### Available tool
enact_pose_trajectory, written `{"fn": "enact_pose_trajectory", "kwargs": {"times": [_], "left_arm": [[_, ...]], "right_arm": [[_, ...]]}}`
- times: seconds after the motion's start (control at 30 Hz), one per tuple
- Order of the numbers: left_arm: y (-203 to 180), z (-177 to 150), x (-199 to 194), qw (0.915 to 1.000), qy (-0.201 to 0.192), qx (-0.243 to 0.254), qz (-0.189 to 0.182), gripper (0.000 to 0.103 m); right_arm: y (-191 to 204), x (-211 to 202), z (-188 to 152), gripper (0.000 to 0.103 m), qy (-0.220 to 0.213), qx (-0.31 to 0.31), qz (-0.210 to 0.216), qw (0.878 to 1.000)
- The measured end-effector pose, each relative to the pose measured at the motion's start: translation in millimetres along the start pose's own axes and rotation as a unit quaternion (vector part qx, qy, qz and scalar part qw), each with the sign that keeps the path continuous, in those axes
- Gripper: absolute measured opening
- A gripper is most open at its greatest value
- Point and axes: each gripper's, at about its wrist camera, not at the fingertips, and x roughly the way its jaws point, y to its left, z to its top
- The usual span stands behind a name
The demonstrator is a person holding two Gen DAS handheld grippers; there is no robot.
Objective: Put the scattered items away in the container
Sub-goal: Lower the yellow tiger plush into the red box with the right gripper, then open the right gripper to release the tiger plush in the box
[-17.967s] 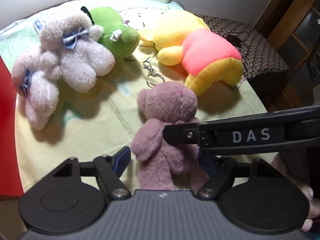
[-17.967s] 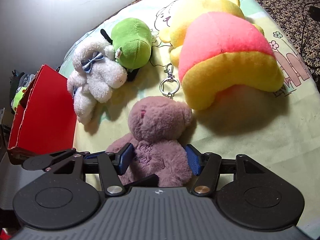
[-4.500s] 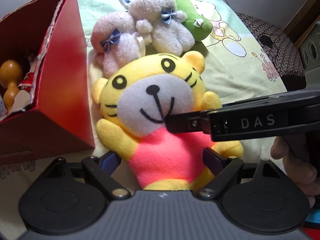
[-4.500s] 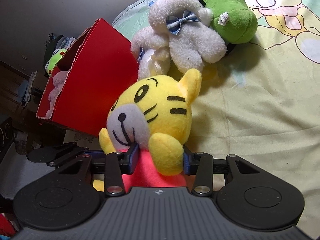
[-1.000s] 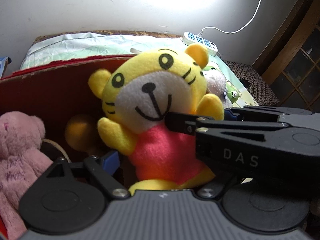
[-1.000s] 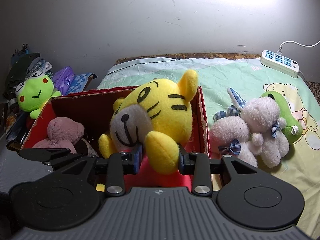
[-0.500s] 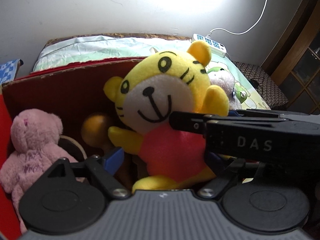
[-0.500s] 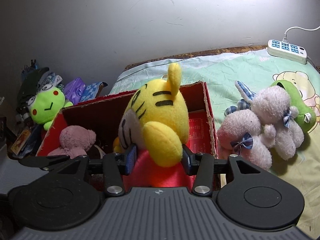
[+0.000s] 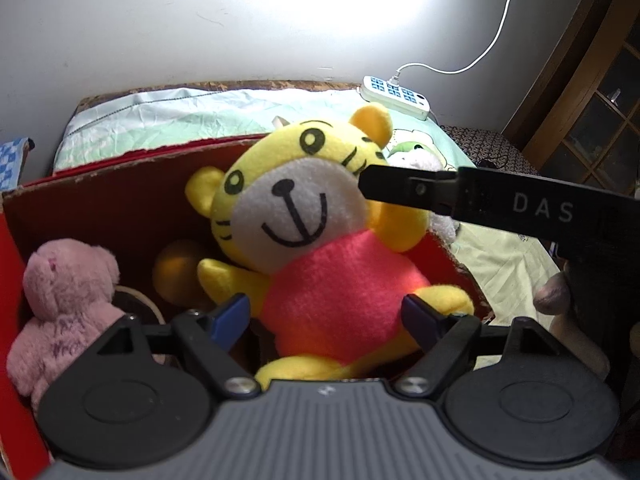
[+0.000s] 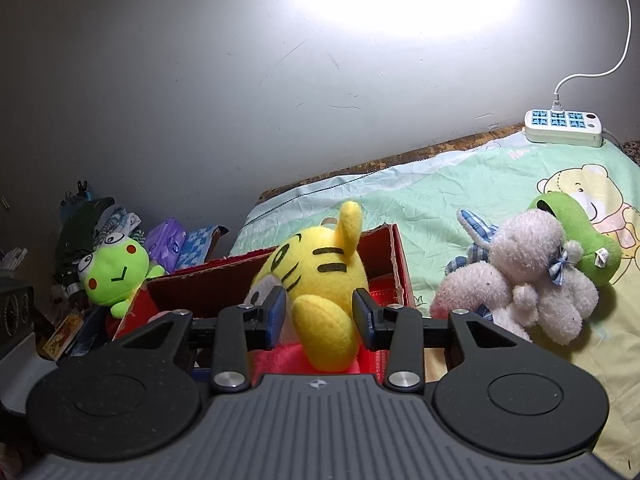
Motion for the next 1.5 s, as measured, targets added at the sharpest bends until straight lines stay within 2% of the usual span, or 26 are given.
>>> {"fn": "enact_pose_trajectory", "kwargs": {"times": [0.13,0.3,0.43,0.53,0.7,0.8,0.87,1.2,1.5], "left_arm": [[3,-3,4,1.0,0.007,-0.004,0.003,0.084],[7,-1,11,0.9994,0.016,-0.029,-0.002,0.087],[2,3,6,0.9996,0.012,-0.025,0.0,0.088],[-3,4,3,0.9997,0.011,-0.016,0.018,0.088],[-3,5,-9,0.9992,0.0,-0.035,0.021,0.089],[-8,6,-12,0.9982,-0.005,-0.027,0.054,0.095],[-8,7,-8,0.9968,0.0,-0.027,0.075,0.096],[-6,6,-16,0.9916,0.003,-0.05,0.119,0.095],[-12,2,-26,0.9867,0.0,-0.053,0.154,0.094]], "right_arm": [[-3,10,-3,0.037,0.021,0.009,-0.007,1.0],[0,12,-5,0.037,0.023,-0.008,-0.021,0.999],[-5,20,-9,0.037,0.041,-0.005,-0.029,0.999],[-4,19,-10,0.037,0.042,-0.006,-0.026,0.999],[-3,18,-11,0.038,0.041,-0.013,-0.028,0.999],[-4,18,-10,0.038,0.043,-0.012,-0.027,0.999],[-2,17,-11,0.038,0.042,-0.017,-0.03,0.999],[2,-7,-7,0.038,0.012,-0.029,-0.026,0.999],[4,-16,-13,0.038,0.019,-0.034,-0.034,0.999]]}}
